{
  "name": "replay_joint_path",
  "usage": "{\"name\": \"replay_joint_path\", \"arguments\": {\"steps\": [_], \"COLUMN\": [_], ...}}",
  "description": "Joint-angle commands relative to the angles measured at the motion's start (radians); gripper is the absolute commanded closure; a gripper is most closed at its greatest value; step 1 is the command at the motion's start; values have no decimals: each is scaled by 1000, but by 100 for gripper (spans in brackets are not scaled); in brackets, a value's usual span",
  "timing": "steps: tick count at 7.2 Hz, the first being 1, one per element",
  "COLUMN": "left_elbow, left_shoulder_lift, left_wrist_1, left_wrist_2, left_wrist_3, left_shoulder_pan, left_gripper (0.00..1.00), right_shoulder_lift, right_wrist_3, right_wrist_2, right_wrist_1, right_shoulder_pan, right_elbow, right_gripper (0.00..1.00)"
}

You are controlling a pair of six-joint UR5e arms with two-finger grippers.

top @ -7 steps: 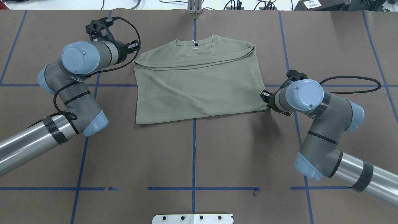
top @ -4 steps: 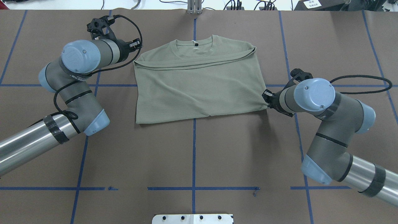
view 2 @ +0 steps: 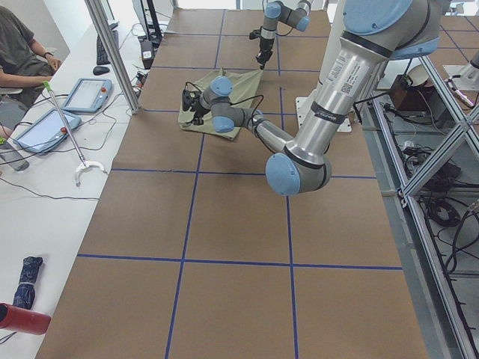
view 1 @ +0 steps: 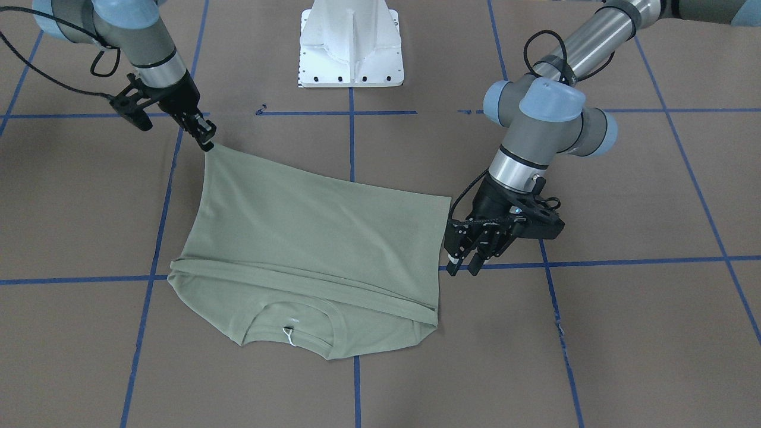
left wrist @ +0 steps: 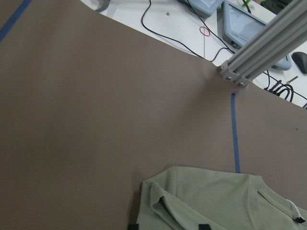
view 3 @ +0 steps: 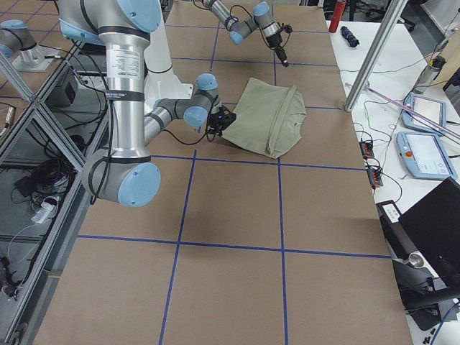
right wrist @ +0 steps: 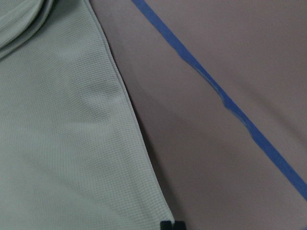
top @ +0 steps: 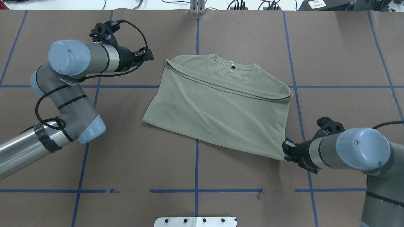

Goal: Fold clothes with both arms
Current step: 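Grasp the shirt edge with the right gripper and drag it toward the robot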

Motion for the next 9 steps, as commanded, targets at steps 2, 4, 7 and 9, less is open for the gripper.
{"name": "replay_joint_path", "arguments": {"steps": [2, 4, 7, 9], "left_elbow": [-123, -148, -205, -229], "left_shoulder_lift": [12, 50, 64, 68], "left_wrist_1": [14, 14, 277, 444], "left_wrist_2": [-81, -102, 25, 33], "left_wrist_3": [-149, -261, -352, -352], "left_shoulder_pan": [56, 94, 246, 271], "left_gripper": [33, 25, 28, 32], "right_shoulder_lift": [-91, -88, -86, -21], "right_wrist_3": [131, 131, 117, 23], "right_wrist_2": [-6, -22, -43, -43], "right_wrist_1": [-22, -22, -22, -22], "right_shoulder_pan": [-277, -331, -86, 88], "right_elbow": [82, 87, 122, 54], "right_gripper": [100, 1, 0, 0]}}
